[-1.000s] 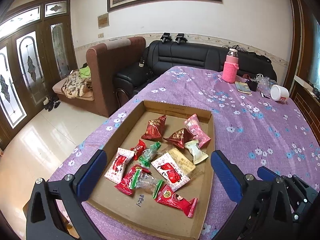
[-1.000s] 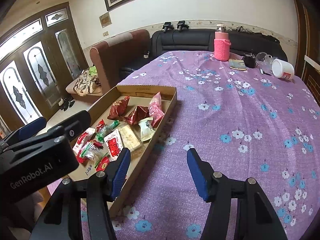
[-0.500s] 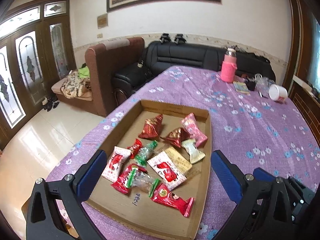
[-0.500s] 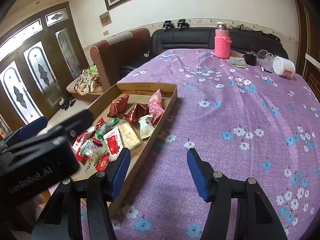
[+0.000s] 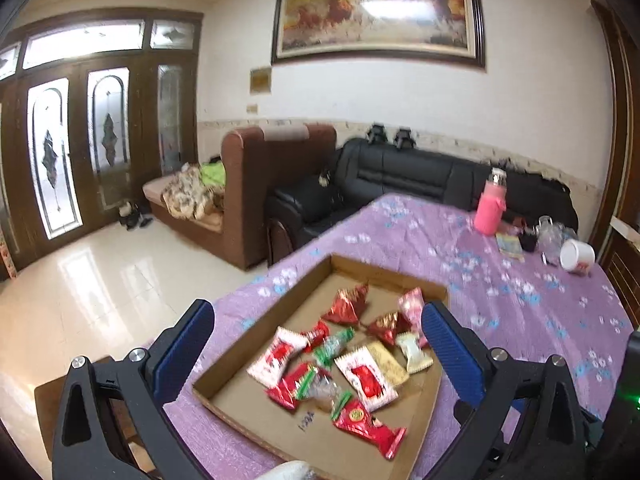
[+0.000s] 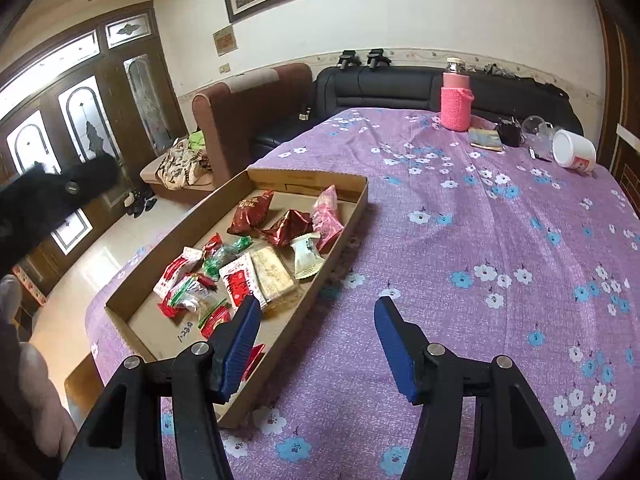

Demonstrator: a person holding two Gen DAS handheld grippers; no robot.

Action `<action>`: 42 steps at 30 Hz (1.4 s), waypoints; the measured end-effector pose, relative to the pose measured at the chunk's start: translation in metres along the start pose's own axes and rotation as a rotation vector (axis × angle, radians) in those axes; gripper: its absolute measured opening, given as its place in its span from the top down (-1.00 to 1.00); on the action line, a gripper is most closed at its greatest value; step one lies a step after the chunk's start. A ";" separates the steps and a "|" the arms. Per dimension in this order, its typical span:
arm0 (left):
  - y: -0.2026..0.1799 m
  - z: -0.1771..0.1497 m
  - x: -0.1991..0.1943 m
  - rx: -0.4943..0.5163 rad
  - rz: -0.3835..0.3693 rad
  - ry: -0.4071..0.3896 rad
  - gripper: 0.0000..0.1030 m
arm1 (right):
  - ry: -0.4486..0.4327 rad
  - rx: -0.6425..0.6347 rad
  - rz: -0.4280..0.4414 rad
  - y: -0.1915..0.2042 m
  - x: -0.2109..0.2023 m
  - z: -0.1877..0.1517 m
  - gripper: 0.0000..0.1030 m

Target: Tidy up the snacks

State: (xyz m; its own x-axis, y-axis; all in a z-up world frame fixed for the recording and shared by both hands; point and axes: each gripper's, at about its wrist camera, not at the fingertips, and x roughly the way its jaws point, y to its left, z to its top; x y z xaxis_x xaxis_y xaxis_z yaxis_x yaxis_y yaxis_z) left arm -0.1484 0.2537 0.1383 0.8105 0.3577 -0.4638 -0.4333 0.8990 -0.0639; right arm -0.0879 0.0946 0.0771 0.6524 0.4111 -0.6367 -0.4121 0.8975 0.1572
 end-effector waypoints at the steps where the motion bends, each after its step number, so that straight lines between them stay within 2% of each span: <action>1: 0.001 -0.001 0.003 -0.009 -0.008 0.020 -1.00 | -0.001 -0.007 0.000 0.002 0.000 0.000 -0.24; 3: 0.003 -0.003 0.011 -0.023 -0.035 0.069 -1.00 | -0.001 -0.017 -0.001 0.005 0.000 -0.001 -0.24; 7: 0.001 -0.008 0.016 -0.020 -0.046 0.105 -1.00 | -0.004 -0.032 -0.007 0.009 0.000 -0.002 -0.24; 15: 0.000 -0.013 0.023 -0.019 -0.034 0.118 -1.00 | 0.006 -0.038 -0.006 0.012 0.003 -0.004 -0.26; 42: -0.004 -0.021 0.041 -0.007 -0.078 0.221 -1.00 | 0.025 -0.037 -0.002 0.013 0.011 -0.006 -0.30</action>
State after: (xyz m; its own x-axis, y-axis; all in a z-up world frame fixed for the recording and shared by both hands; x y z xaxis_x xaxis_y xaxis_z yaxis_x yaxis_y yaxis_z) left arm -0.1216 0.2596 0.1003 0.7360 0.2220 -0.6395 -0.3757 0.9198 -0.1130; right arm -0.0898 0.1094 0.0674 0.6372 0.4050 -0.6557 -0.4345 0.8915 0.1284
